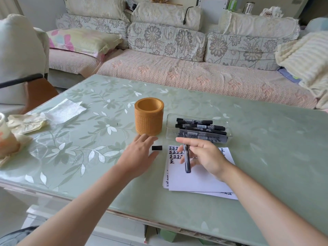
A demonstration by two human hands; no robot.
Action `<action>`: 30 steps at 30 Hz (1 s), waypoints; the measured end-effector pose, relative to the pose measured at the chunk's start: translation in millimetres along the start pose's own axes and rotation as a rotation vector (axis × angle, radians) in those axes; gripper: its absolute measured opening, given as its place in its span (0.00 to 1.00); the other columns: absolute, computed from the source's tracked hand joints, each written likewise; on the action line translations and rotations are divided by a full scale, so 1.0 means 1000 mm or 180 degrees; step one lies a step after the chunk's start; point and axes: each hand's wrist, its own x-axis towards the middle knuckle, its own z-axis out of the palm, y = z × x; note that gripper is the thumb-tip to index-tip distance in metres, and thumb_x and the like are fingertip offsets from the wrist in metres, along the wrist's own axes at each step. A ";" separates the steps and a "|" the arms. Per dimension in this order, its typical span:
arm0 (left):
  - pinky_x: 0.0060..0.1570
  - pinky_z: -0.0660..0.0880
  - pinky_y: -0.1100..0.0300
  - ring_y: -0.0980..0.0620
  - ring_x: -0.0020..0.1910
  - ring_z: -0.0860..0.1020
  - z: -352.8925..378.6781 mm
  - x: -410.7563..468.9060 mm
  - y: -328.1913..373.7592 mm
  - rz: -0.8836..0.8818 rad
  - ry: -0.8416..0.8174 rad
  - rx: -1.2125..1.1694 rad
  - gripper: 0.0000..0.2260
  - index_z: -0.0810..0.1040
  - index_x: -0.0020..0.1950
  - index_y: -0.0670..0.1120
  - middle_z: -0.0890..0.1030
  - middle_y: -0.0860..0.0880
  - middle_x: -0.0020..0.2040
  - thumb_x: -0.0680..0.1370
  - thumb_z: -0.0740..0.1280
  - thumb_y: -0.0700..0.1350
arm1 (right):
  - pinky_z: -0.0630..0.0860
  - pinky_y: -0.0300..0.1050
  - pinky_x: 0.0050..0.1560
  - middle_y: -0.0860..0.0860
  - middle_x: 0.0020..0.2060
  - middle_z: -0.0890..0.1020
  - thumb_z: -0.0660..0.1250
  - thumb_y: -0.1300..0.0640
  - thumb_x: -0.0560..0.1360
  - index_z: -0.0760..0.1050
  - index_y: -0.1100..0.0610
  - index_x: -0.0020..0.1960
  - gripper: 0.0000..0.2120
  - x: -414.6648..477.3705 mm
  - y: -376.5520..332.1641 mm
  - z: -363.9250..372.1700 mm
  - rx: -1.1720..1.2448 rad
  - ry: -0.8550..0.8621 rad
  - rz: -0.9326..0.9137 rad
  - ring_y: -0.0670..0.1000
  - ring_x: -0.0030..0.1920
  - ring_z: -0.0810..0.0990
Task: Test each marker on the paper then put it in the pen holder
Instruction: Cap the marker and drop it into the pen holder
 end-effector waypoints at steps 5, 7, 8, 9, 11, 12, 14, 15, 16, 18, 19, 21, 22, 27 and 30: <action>0.55 0.72 0.50 0.49 0.58 0.69 0.006 0.007 0.001 -0.0028 -0.0077 -0.0041 0.10 0.78 0.59 0.50 0.74 0.51 0.54 0.79 0.65 0.50 | 0.70 0.40 0.28 0.53 0.43 0.74 0.53 0.69 0.81 0.74 0.52 0.49 0.16 -0.001 -0.002 -0.002 -0.0660 0.0084 -0.0012 0.49 0.28 0.74; 0.53 0.72 0.54 0.50 0.54 0.71 0.004 0.008 0.003 0.0051 0.0075 -0.0245 0.07 0.79 0.55 0.49 0.75 0.52 0.50 0.79 0.66 0.47 | 0.70 0.39 0.32 0.50 0.44 0.75 0.60 0.66 0.80 0.72 0.47 0.50 0.13 0.002 0.001 -0.003 -0.1112 0.0305 -0.0181 0.47 0.30 0.71; 0.50 0.71 0.56 0.51 0.52 0.72 0.002 0.008 0.005 0.0088 0.0156 -0.0347 0.07 0.80 0.55 0.49 0.75 0.53 0.48 0.78 0.66 0.47 | 0.72 0.40 0.36 0.48 0.44 0.76 0.64 0.64 0.79 0.73 0.44 0.51 0.14 0.004 0.004 -0.004 -0.1295 0.0455 -0.0272 0.46 0.32 0.71; 0.48 0.71 0.58 0.52 0.49 0.73 0.000 0.008 0.007 0.0114 0.0222 -0.0461 0.06 0.80 0.54 0.49 0.75 0.54 0.47 0.78 0.67 0.46 | 0.74 0.42 0.41 0.45 0.44 0.78 0.66 0.63 0.78 0.74 0.41 0.51 0.15 0.005 0.007 -0.006 -0.1438 0.0598 -0.0347 0.45 0.34 0.73; 0.44 0.71 0.60 0.55 0.45 0.74 -0.004 0.007 0.013 0.0158 0.0316 -0.0680 0.05 0.80 0.53 0.50 0.77 0.55 0.46 0.78 0.67 0.45 | 0.77 0.43 0.52 0.42 0.46 0.81 0.69 0.60 0.77 0.76 0.40 0.50 0.13 0.007 0.010 -0.009 -0.1672 0.0797 -0.0401 0.42 0.42 0.78; 0.43 0.72 0.61 0.56 0.43 0.75 -0.005 0.007 0.015 0.0180 0.0344 -0.0739 0.05 0.80 0.53 0.50 0.77 0.56 0.45 0.79 0.67 0.45 | 0.77 0.44 0.55 0.42 0.47 0.82 0.69 0.59 0.77 0.77 0.41 0.49 0.12 0.007 0.010 -0.010 -0.1795 0.0854 -0.0390 0.41 0.46 0.80; 0.41 0.71 0.62 0.57 0.41 0.75 -0.006 0.006 0.017 0.0235 0.0391 -0.0764 0.05 0.80 0.53 0.50 0.77 0.56 0.44 0.79 0.67 0.44 | 0.77 0.44 0.56 0.41 0.47 0.83 0.68 0.59 0.77 0.79 0.43 0.51 0.11 0.006 0.009 -0.010 -0.2024 0.0910 -0.0349 0.42 0.50 0.81; 0.41 0.71 0.62 0.57 0.41 0.74 -0.006 0.006 0.017 0.0260 0.0404 -0.0768 0.05 0.80 0.53 0.50 0.77 0.56 0.44 0.79 0.67 0.44 | 0.77 0.44 0.55 0.41 0.47 0.83 0.68 0.58 0.77 0.80 0.44 0.52 0.10 0.006 0.008 -0.009 -0.2100 0.0918 -0.0341 0.43 0.50 0.81; 0.41 0.71 0.62 0.57 0.40 0.74 -0.006 0.005 0.018 0.0279 0.0413 -0.0775 0.05 0.80 0.53 0.50 0.77 0.56 0.45 0.79 0.67 0.44 | 0.77 0.45 0.55 0.41 0.46 0.83 0.68 0.58 0.77 0.80 0.44 0.52 0.10 0.006 0.007 -0.008 -0.2163 0.0919 -0.0334 0.44 0.49 0.81; 0.41 0.72 0.62 0.58 0.41 0.74 -0.007 0.005 0.018 0.0313 0.0405 -0.0777 0.05 0.80 0.53 0.51 0.77 0.56 0.45 0.79 0.67 0.44 | 0.77 0.45 0.53 0.40 0.47 0.83 0.67 0.58 0.77 0.81 0.45 0.53 0.10 0.005 0.005 -0.006 -0.2252 0.0871 -0.0334 0.44 0.48 0.81; 0.41 0.72 0.62 0.58 0.41 0.74 -0.008 0.005 0.018 0.0339 0.0393 -0.0761 0.06 0.80 0.54 0.51 0.77 0.57 0.45 0.79 0.67 0.45 | 0.77 0.44 0.53 0.40 0.47 0.83 0.67 0.58 0.77 0.81 0.45 0.53 0.10 0.004 0.005 -0.005 -0.2281 0.0832 -0.0330 0.43 0.48 0.80; 0.40 0.71 0.64 0.59 0.41 0.74 -0.009 0.004 0.020 0.0409 0.0357 -0.0745 0.06 0.80 0.54 0.52 0.76 0.57 0.44 0.79 0.66 0.45 | 0.76 0.42 0.54 0.39 0.48 0.83 0.67 0.57 0.77 0.81 0.45 0.53 0.10 0.003 0.003 -0.003 -0.2285 0.0752 -0.0305 0.42 0.49 0.80; 0.40 0.71 0.64 0.59 0.42 0.74 -0.010 0.004 0.021 0.0451 0.0316 -0.0762 0.06 0.80 0.54 0.52 0.76 0.57 0.44 0.79 0.66 0.46 | 0.76 0.42 0.55 0.39 0.48 0.83 0.67 0.57 0.78 0.80 0.44 0.54 0.10 0.003 0.002 -0.001 -0.2281 0.0712 -0.0298 0.42 0.50 0.80; 0.40 0.72 0.61 0.59 0.41 0.72 -0.013 0.004 0.024 0.0711 0.0082 -0.0755 0.06 0.80 0.54 0.52 0.76 0.56 0.44 0.79 0.66 0.46 | 0.72 0.32 0.50 0.35 0.46 0.82 0.69 0.56 0.76 0.79 0.42 0.53 0.10 0.000 -0.001 0.005 -0.2415 0.0543 -0.0337 0.36 0.49 0.78; 0.40 0.72 0.60 0.60 0.41 0.71 -0.017 0.005 0.021 0.0782 0.0037 -0.0798 0.06 0.81 0.54 0.52 0.76 0.57 0.43 0.79 0.66 0.46 | 0.74 0.34 0.44 0.35 0.43 0.81 0.73 0.54 0.72 0.79 0.41 0.49 0.10 -0.002 -0.004 0.007 -0.2501 0.0613 -0.0406 0.37 0.43 0.78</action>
